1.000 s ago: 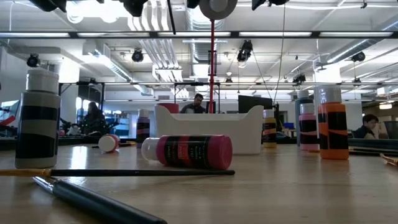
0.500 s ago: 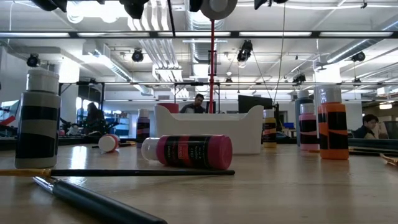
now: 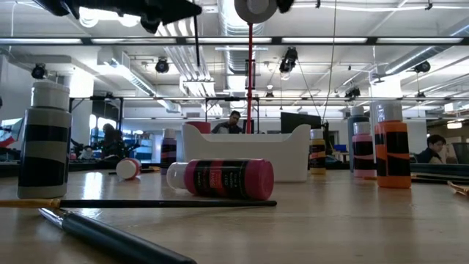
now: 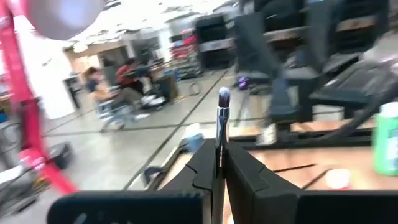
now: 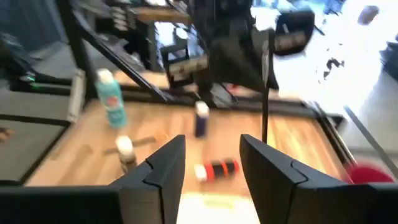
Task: Pick & Place Paint Supplies
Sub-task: Put the gold paint brush into the red cup
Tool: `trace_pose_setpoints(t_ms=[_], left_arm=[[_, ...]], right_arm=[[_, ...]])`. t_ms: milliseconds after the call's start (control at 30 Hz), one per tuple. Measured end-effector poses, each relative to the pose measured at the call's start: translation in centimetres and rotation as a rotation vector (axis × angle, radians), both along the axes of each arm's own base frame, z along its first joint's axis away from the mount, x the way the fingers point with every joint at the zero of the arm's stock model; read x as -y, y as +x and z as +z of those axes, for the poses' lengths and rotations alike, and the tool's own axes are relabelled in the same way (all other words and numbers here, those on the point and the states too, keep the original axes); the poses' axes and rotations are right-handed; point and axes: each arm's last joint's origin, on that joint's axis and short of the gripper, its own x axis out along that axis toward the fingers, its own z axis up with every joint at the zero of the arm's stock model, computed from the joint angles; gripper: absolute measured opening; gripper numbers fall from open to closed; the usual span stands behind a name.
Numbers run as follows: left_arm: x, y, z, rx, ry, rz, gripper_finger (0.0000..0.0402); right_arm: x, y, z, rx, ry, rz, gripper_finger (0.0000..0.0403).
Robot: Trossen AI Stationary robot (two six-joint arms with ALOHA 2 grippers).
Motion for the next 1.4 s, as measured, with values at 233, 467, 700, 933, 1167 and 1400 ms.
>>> trace_pose_setpoints(t_ms=[233, 467, 700, 933, 1167, 1400], left_arm=[[-4.4, -0.6, -0.3, -0.010, -0.023, 0.065, 0.0019], [-8.9, -1.3, -1.3, -0.040, -0.057, 0.193, 0.0019], [-12.4, -0.6, -2.8, -0.008, -0.053, 0.204, 0.0019], [-15.3, 0.4, -5.3, -0.021, -0.052, 0.251, 0.0019], [-17.0, 0.2, -6.4, -0.031, -0.058, 0.300, 0.0019], [-18.3, 0.3, -8.1, -0.055, -0.085, 0.329, 0.0019]], right_arm=[[0.2, -5.0, -1.2, 0.025, -0.005, -0.172, 0.0131], [0.3, -9.2, -2.9, 0.114, -0.002, -0.273, 0.0102], [0.3, -12.3, -3.6, 0.166, -0.008, -0.305, 0.0076], [0.2, -13.7, -3.7, 0.197, -0.017, -0.305, 0.0055], [0.2, -14.1, -4.6, 0.188, -0.023, -0.303, 0.0058], [0.3, -13.9, -4.9, 0.171, -0.034, -0.317, 0.0076]])
